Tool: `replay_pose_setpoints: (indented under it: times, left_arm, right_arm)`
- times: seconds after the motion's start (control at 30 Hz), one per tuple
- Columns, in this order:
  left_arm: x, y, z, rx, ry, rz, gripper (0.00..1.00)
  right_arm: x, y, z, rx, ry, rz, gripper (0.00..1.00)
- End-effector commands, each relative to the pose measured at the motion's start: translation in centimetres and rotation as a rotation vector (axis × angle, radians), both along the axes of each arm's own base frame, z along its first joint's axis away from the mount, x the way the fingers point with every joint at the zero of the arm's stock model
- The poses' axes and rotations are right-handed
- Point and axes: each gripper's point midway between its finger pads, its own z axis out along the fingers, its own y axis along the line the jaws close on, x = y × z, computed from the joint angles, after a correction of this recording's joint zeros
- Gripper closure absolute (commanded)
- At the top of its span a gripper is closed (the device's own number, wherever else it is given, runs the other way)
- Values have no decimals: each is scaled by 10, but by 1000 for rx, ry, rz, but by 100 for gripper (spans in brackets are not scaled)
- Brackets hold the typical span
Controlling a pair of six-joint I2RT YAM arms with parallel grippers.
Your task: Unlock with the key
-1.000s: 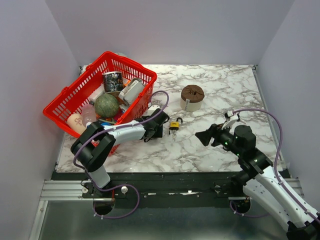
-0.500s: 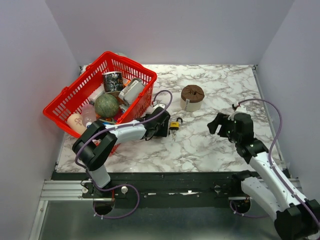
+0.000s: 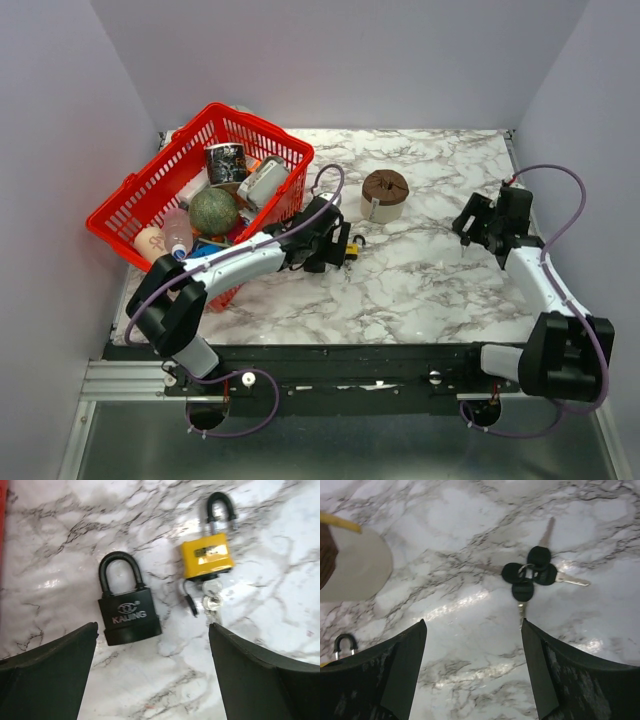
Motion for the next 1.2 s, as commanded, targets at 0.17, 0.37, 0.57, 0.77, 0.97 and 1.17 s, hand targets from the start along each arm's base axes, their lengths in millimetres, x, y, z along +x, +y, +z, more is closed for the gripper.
replay_pose_setpoints:
  times: [0.17, 0.37, 0.57, 0.77, 0.97, 1.17]
  left_arm:
    - [-21, -44, 112, -72, -54, -310, 1]
    - [-12, -71, 139, -197, -121, -361, 1]
    - [-29, -67, 104, -214, -80, -367, 1]
    - [-35, -69, 111, -194, -131, -386, 1]
    - [-38, -68, 121, -200, -152, -390, 1]
    - [-37, -66, 127, -200, -172, -387, 1]
  right_arm:
    - [36, -47, -29, -99, 151, -87, 20]
    - [42, -70, -53, -191, 266, -143, 23]
    - [42, -75, -75, -221, 368, -118, 29]
    - [47, -63, -84, -167, 393, -56, 33]
    - [46, -64, -91, -169, 428, -56, 41]
    - [42, -58, -100, -141, 467, -34, 51]
